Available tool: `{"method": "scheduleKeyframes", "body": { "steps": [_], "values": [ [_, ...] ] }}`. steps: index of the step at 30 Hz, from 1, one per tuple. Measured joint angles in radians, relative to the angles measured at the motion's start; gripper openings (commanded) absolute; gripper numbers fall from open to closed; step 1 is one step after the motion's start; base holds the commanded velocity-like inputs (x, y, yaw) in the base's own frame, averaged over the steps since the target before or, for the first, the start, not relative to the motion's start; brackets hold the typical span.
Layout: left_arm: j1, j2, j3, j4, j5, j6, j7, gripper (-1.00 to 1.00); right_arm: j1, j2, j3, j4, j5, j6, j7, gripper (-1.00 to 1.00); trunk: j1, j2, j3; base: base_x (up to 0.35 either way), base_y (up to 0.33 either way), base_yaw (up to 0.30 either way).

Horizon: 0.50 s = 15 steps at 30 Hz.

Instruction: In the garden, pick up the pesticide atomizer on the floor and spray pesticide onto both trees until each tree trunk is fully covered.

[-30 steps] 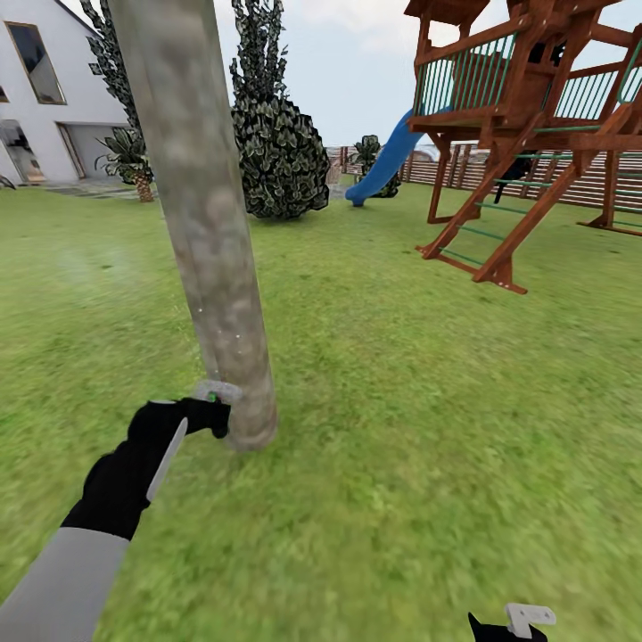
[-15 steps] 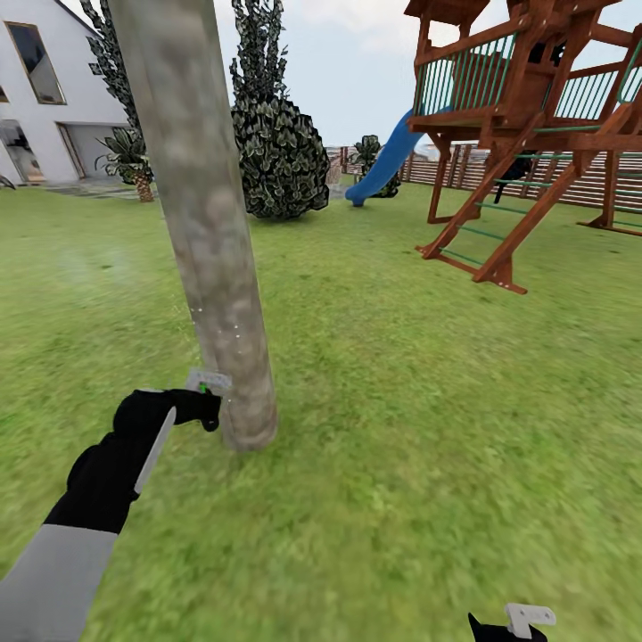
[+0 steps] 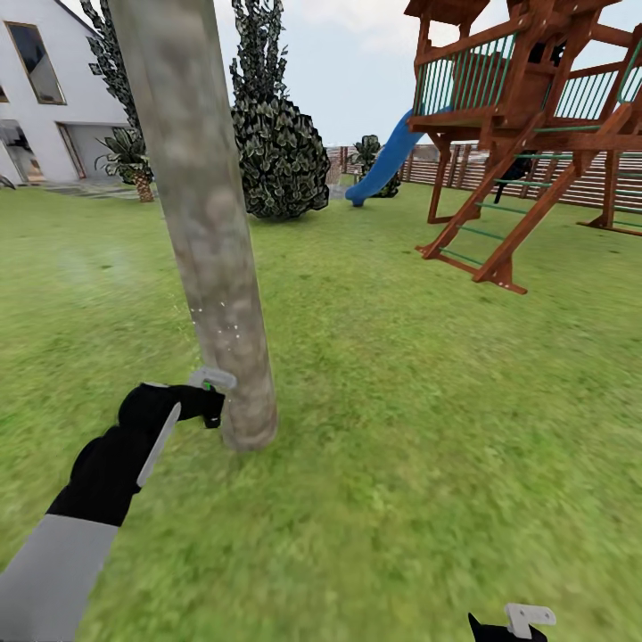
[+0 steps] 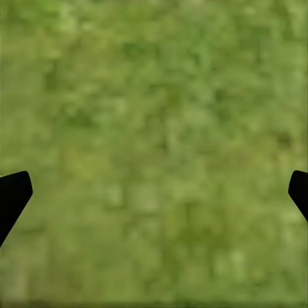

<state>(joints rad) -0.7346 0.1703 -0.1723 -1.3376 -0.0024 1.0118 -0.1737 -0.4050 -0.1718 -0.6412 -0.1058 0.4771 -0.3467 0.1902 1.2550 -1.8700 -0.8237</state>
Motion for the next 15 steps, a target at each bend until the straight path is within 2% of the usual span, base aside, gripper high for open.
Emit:
{"method": "scheduleKeyframes", "body": {
  "steps": [2, 6, 9, 11, 12, 15],
  "values": [
    [-0.005, -0.013, -0.016, -0.003, -0.002, 0.001, -0.029, -1.00, 0.000, 0.000, 0.000, 0.000, 0.000, 0.000, 0.000, 1.00, 0.000, 0.000, 0.000, 0.000, 0.000, 0.000],
    [0.002, -0.001, -0.012, 0.006, -0.013, -0.006, -0.039, -1.00, 0.000, 0.000, 0.000, 0.000, 0.000, 0.000, 0.000, 1.00, 0.000, 0.000, 0.000, 0.000, 0.000, 0.000],
    [0.007, 0.026, -0.008, 0.054, -0.021, -0.012, -0.041, -1.00, 0.000, 0.000, 0.000, 0.000, 0.000, 0.000, 0.000, 1.00, 0.000, 0.000, 0.000, 0.000, 0.000, 0.000],
    [0.007, 0.070, 0.008, 0.101, -0.029, -0.016, -0.042, -1.00, 0.000, 0.000, 0.000, 0.000, 0.000, 0.000, 0.000, 1.00, 0.000, 0.000, 0.000, 0.000, 0.000, 0.000],
    [0.008, 0.076, 0.022, 0.108, -0.023, -0.016, -0.042, -1.00, 0.000, 0.000, 0.000, 0.000, 0.000, 0.000, 0.000, 1.00, 0.000, 0.000, 0.000, 0.000, 0.000, 0.000],
    [0.009, 0.077, 0.031, 0.111, -0.011, -0.016, -0.042, -1.00, 0.000, 0.000, 0.000, 0.000, 0.000, 0.000, 0.000, 1.00, 0.000, 0.000, 0.000, 0.139, 0.034, 0.000]
  ]
}}
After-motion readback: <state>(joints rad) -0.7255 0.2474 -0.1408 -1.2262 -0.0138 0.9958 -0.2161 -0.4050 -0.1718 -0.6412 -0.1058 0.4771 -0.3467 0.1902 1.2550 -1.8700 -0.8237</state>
